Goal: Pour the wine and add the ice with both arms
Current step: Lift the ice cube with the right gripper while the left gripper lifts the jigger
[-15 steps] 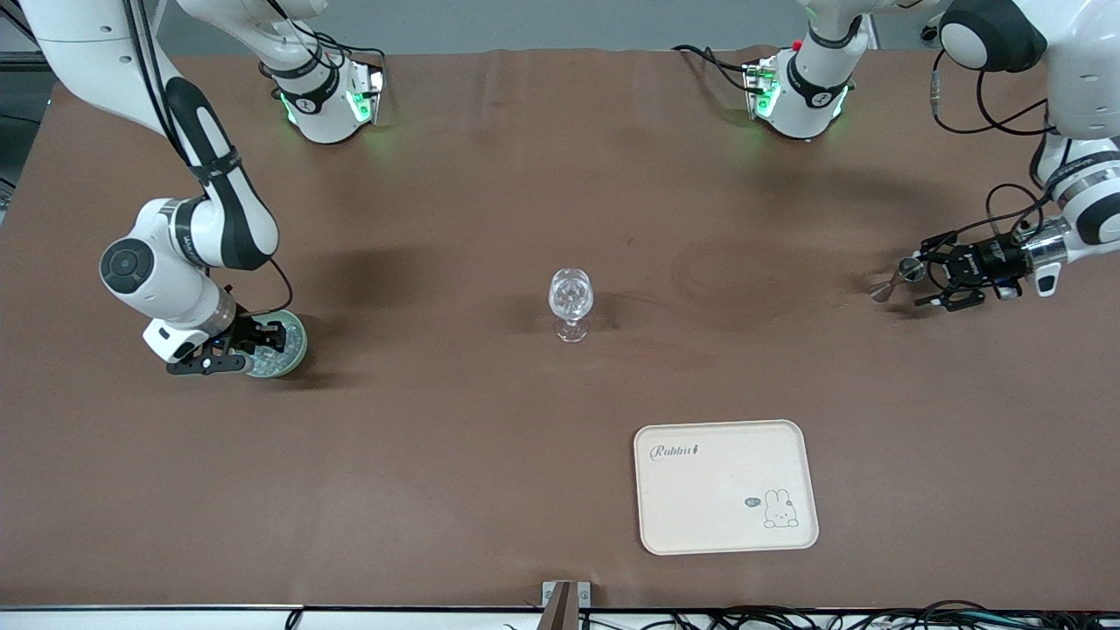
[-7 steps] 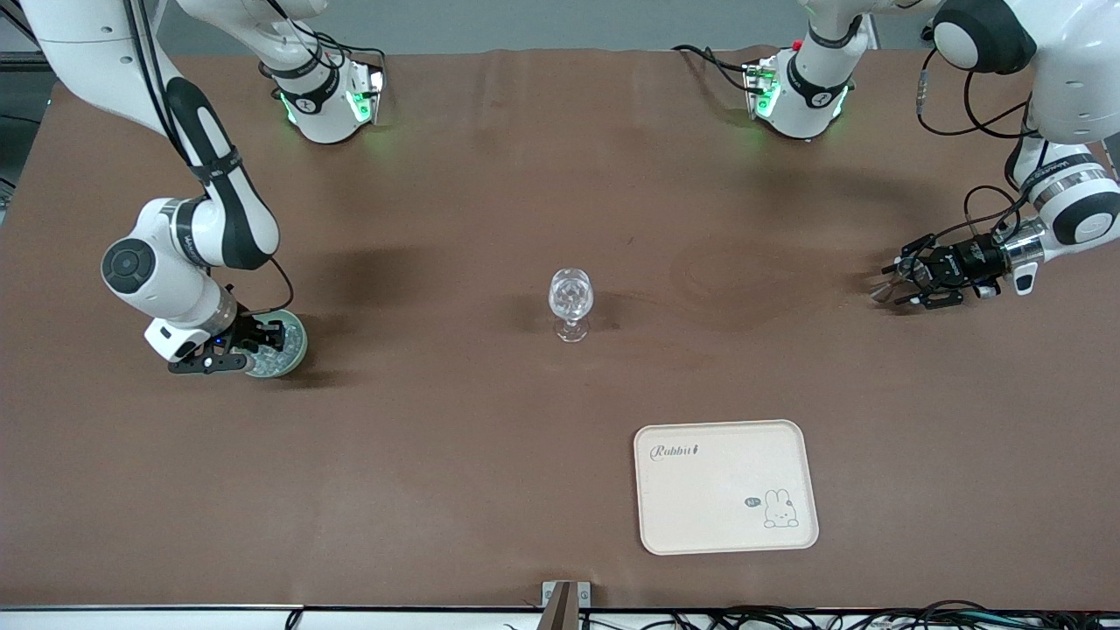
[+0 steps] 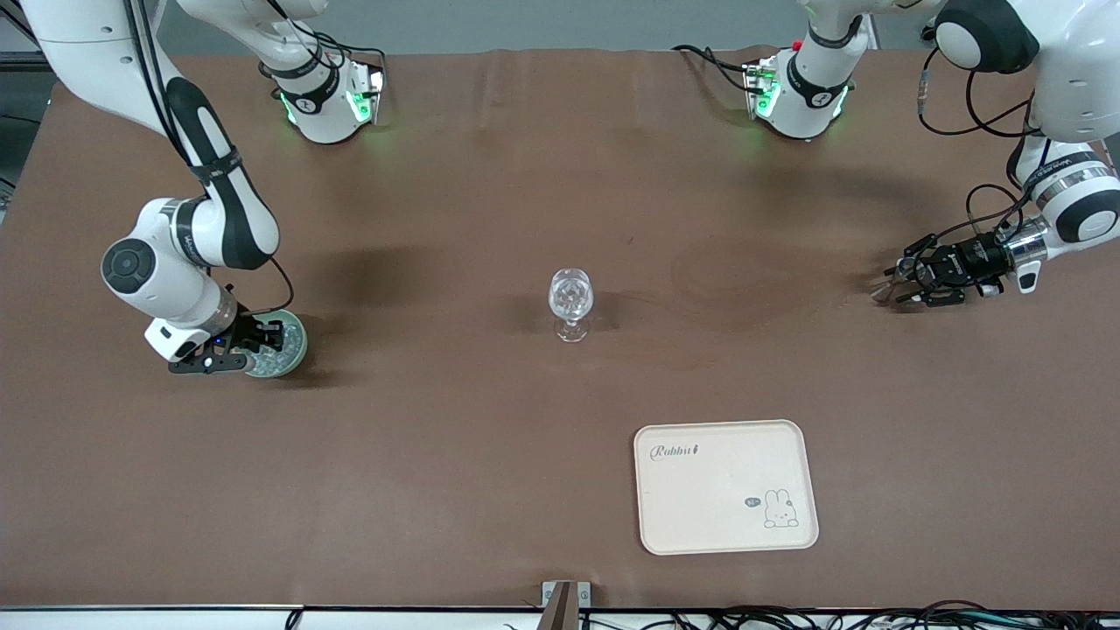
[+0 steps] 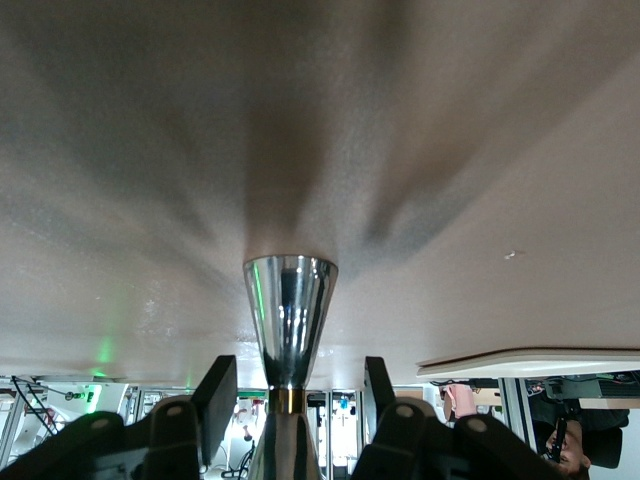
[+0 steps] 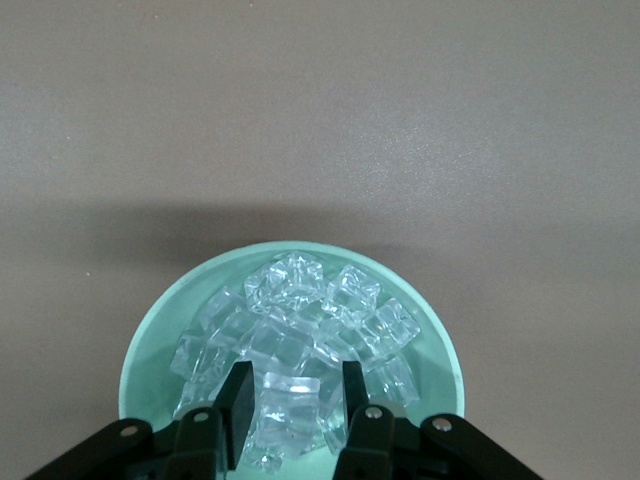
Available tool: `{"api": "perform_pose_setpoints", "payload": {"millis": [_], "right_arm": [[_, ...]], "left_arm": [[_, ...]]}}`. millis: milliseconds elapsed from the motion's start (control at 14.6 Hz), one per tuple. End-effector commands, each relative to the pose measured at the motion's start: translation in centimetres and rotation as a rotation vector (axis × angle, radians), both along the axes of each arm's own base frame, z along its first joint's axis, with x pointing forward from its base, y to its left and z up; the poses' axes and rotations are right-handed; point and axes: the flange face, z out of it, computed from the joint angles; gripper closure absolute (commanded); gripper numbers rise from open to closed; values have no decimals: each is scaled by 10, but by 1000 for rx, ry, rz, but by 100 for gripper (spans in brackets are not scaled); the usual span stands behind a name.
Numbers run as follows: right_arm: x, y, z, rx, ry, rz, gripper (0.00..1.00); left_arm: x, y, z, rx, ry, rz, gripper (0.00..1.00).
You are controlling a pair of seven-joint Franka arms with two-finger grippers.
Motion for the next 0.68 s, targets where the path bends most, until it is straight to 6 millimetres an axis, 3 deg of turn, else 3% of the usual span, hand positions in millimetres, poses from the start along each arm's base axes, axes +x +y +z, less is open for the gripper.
{"api": "perform_pose_setpoints", "payload": {"millis": [0, 274, 616], "right_arm": [[-7, -2, -2, 2, 16, 9, 56], [-7, -2, -2, 2, 16, 9, 58], [-6, -3, -2, 1, 11, 8, 63]], "left_arm": [[-4, 1, 7, -36, -15, 32, 43], [-16, -2, 4, -83, -18, 55, 44], [-15, -1, 3, -83, -21, 59, 47]]}}
